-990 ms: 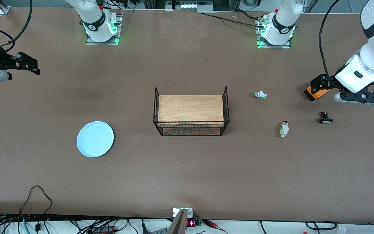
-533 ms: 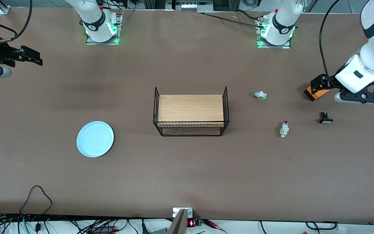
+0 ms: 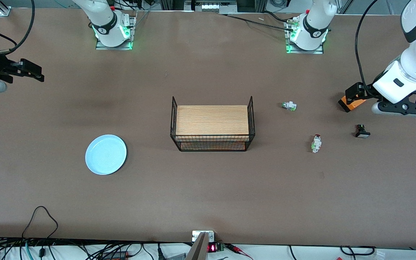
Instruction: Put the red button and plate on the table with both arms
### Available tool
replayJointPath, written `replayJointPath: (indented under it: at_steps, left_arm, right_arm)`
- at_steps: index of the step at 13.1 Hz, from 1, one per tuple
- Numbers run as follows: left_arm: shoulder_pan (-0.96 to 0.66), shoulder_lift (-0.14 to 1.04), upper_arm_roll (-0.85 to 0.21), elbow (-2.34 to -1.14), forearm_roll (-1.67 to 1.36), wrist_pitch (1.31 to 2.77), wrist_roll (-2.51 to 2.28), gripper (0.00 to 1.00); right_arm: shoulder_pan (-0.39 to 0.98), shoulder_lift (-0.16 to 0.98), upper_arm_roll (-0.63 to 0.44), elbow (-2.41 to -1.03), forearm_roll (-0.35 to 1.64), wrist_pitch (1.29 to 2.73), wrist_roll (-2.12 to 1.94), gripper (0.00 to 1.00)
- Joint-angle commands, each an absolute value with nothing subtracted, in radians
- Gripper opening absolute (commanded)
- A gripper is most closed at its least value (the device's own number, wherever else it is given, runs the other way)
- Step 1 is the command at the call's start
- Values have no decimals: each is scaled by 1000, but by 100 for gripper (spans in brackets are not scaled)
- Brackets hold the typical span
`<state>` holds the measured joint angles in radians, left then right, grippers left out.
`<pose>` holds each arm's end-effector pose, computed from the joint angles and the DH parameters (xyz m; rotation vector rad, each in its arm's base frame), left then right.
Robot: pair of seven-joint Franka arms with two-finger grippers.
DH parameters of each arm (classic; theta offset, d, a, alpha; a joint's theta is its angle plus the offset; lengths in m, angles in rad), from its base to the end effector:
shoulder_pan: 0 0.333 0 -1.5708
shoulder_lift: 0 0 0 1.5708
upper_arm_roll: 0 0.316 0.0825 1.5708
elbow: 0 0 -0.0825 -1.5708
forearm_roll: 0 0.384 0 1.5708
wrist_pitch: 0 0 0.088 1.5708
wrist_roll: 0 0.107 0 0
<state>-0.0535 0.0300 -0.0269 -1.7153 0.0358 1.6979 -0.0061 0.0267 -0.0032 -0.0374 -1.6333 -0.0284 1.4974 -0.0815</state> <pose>0.5657 -0.0420 0.5500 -3.1017 0.1236 0.0712 0.5427 -0.0090 0.5912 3.1105 0.1099 -0.2086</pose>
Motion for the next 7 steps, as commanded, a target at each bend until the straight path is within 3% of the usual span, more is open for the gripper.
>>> replayJointPath:
  at_steps: [1, 7]
  left_arm:
    - [-54, 21, -28, -1709, 41, 1684, 15, 100]
    - [-54, 21, -28, -1709, 41, 1684, 15, 100]
  right_arm:
    - [21, 12, -32, -1605, -49, 1496, -71, 100]
    - [23, 12, -32, -1603, -68, 1497, -61, 100]
